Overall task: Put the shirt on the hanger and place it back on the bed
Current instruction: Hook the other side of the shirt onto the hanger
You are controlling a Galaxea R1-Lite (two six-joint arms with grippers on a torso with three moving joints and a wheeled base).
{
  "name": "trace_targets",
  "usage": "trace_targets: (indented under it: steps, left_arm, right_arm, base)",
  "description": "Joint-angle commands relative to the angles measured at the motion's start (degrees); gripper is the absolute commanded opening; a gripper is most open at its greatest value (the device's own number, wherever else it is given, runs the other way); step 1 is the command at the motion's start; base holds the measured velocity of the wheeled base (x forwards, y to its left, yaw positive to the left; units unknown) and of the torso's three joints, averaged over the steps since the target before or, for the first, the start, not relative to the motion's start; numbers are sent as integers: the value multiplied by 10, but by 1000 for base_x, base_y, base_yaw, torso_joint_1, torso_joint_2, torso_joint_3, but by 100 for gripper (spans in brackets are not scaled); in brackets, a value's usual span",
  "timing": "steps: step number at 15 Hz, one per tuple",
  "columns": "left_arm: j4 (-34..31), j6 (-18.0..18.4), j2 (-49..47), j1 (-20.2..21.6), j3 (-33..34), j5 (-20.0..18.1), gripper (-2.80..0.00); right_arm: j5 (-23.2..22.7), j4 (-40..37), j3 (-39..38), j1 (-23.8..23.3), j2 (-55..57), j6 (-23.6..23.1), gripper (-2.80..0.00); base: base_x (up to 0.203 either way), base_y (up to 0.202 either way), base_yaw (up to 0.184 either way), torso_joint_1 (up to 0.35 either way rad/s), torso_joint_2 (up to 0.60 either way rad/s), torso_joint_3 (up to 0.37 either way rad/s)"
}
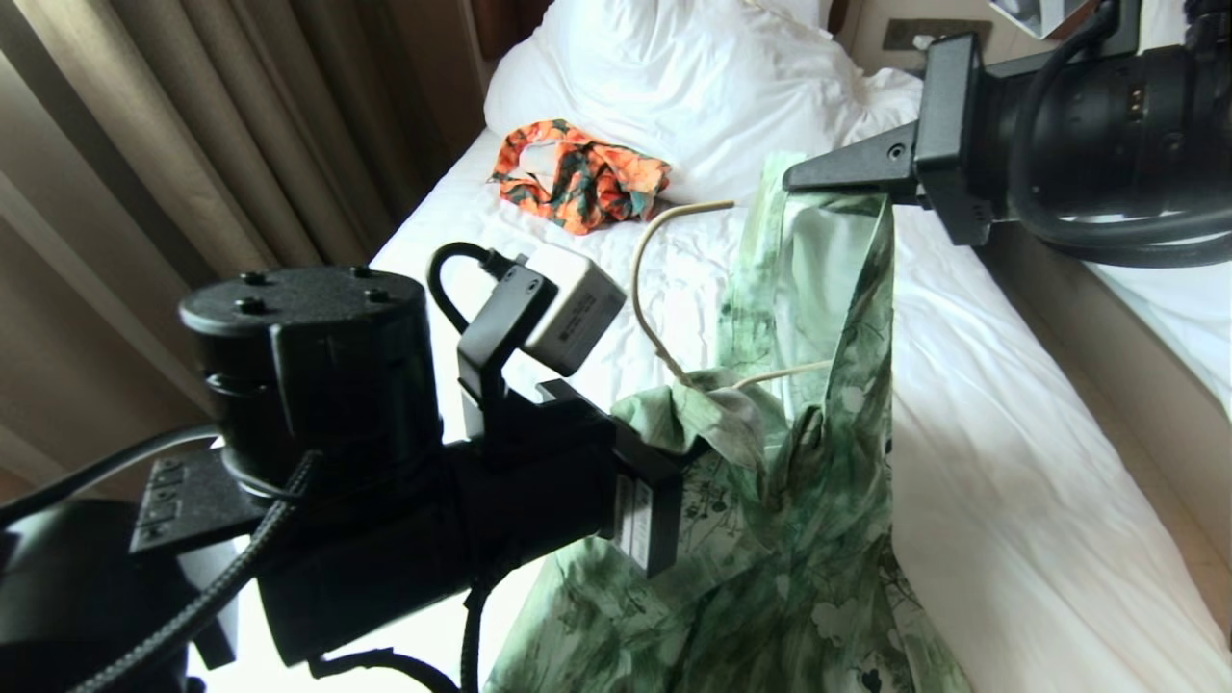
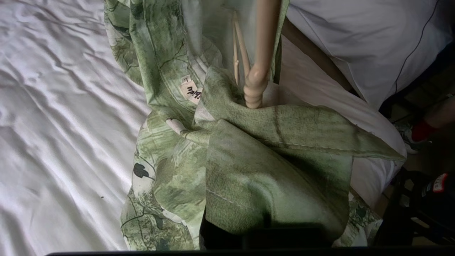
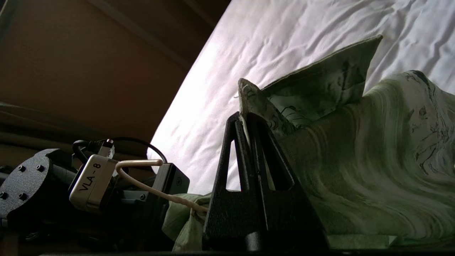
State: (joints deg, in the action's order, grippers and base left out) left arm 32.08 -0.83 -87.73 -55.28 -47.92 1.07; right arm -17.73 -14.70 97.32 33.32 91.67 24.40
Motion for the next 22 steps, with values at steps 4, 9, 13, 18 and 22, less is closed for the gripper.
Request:
trace_targets:
  steps: [4,9,13,18,22]
  left_arm:
    - [-22,-9,-86,-28,-112,-1,-280]
    - [-10,-18,-140,-27,-135,42,-280]
    - [-14,-17,-93,-24,-79,63,-280]
    - [-30,-17,-39,-29,-36,91,-280]
    - [-30,-18,-66,-16,-53,94,-280]
  right_arm:
    - [-33,-7,-13,-13,-54,-49,-280]
    - [-40,-5,-86,-11,-97,-93,-280]
    - [-39,0,-101,-52,-90,-104,-280]
    - [-39,-1,-103,-44,-83,-113,-280]
    - [-38,-5,-107,-14,-103,-112,-280]
  base:
    - [0,0,0,0,0,0]
    - [0,0,0,0,0,0]
    - [0,0,0,0,0,0]
    - [0,0,0,0,0,0]
    - [0,0,0,0,0,0]
